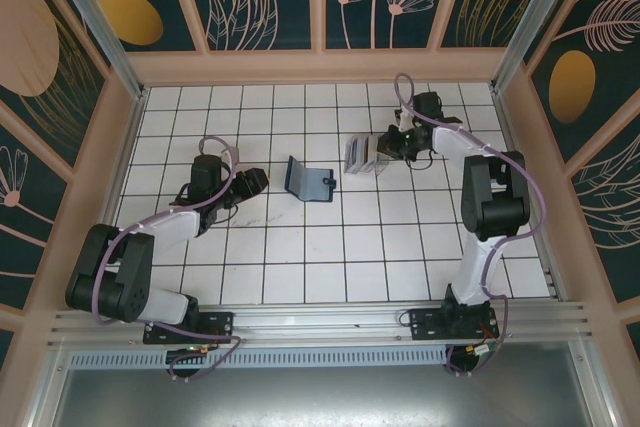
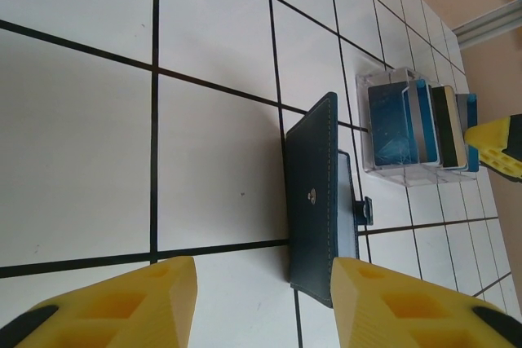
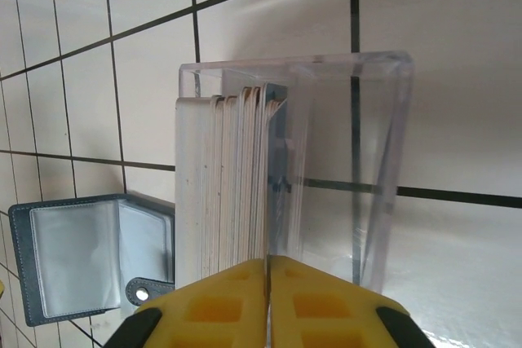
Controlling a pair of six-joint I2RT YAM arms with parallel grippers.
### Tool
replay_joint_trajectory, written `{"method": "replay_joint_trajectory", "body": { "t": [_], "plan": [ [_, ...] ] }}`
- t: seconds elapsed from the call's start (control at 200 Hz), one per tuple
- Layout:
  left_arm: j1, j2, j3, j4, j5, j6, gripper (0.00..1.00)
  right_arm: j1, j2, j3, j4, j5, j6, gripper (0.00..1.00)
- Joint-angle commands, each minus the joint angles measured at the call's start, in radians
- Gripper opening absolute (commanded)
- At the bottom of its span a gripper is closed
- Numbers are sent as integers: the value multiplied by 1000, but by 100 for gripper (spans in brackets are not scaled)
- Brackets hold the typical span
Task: Put the credit cards into the card holder
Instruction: Pick up the credit card from the storage box, then move the card holder to the center of the table.
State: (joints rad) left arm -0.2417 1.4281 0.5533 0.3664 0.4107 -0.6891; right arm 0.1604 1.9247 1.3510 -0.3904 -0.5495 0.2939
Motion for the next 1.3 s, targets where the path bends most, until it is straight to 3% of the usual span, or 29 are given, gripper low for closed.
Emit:
{"method": "replay_joint_trajectory", "body": {
  "t": [0.0,0.21,0.42,0.571,0.671,0.951,1.126,1.291],
  "plan": [
    [2,14,5,23,12,-15,48,-1,-50,-8,-9,-23,-26,5],
    [-5,14,25,4,33,-15,48,-5,-84,5,-37,72,-40,0],
    [-67,-38,146,-138,-60,83,50,-1,-187,-7,-34,164,-41,0],
    [-121,34,227,-217,-98,173,51,8,-254,-38,-34,190,-20,0],
    [-123,116,274,-289,-149,158,51,47,-314,-95,10,180,21,0],
    [-168,255,347,-294,-134,177,49,196,-359,-196,116,205,114,0],
    [-170,265,304,-213,-135,141,42,254,-332,-231,154,184,164,0],
    [-169,233,248,-168,-112,117,20,282,-301,-271,222,53,190,0]
  ]
}}
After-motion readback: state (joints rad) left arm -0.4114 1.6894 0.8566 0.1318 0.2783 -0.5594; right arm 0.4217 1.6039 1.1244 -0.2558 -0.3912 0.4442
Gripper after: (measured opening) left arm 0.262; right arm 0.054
